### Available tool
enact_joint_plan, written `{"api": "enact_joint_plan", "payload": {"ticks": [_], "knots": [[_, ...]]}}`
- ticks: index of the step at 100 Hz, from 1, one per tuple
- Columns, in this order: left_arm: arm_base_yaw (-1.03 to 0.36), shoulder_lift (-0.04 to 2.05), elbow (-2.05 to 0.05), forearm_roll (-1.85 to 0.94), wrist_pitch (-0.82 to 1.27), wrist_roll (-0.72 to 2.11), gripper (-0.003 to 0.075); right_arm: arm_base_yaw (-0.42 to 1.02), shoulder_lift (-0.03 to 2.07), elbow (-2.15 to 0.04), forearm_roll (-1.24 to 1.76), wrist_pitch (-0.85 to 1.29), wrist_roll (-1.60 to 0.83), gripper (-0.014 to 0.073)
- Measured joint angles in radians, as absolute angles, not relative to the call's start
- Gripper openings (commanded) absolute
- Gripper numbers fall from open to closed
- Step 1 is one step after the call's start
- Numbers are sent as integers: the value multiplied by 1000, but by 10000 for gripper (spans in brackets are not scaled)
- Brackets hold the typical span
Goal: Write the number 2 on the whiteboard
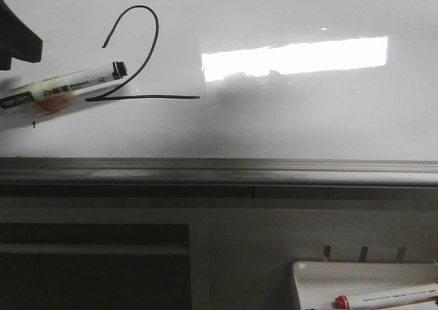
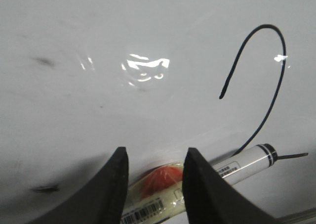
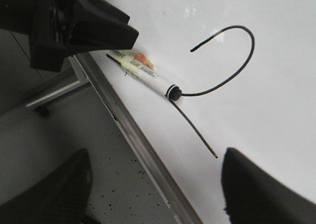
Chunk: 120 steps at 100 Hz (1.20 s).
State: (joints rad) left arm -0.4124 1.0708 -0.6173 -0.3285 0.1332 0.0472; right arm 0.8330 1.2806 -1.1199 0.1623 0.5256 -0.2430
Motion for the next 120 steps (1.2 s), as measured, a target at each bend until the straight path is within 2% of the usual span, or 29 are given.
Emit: {"api": "enact_joint_plan", "payload": {"ticks": [4, 9, 11, 18, 39, 67, 92, 120], "knots": [[-412, 1055, -617, -328, 131, 47, 181, 833, 1281, -1120, 162, 528, -243, 140], [-412, 1031, -617, -327, 127, 47, 114, 833, 1279, -1120, 162, 534, -243, -34], [-412, 1019, -617, -326, 127, 47, 83, 833, 1278, -1120, 162, 539, -243, -76], [-412, 973, -617, -320, 125, 47, -23, 833, 1270, -1120, 162, 546, -243, -64], [-412, 782, -615, -263, 125, 49, -20, 833, 1148, -1041, 162, 431, -253, -63], [-412, 420, -510, -107, 116, 49, -20, 833, 783, -697, 162, 162, -303, -63], [-412, 168, -377, -38, 114, 49, -20, 833, 527, -455, 159, 150, -307, -63], [-412, 103, -349, -28, 118, 49, -20, 833, 436, -385, 158, 168, -307, -63]]}}
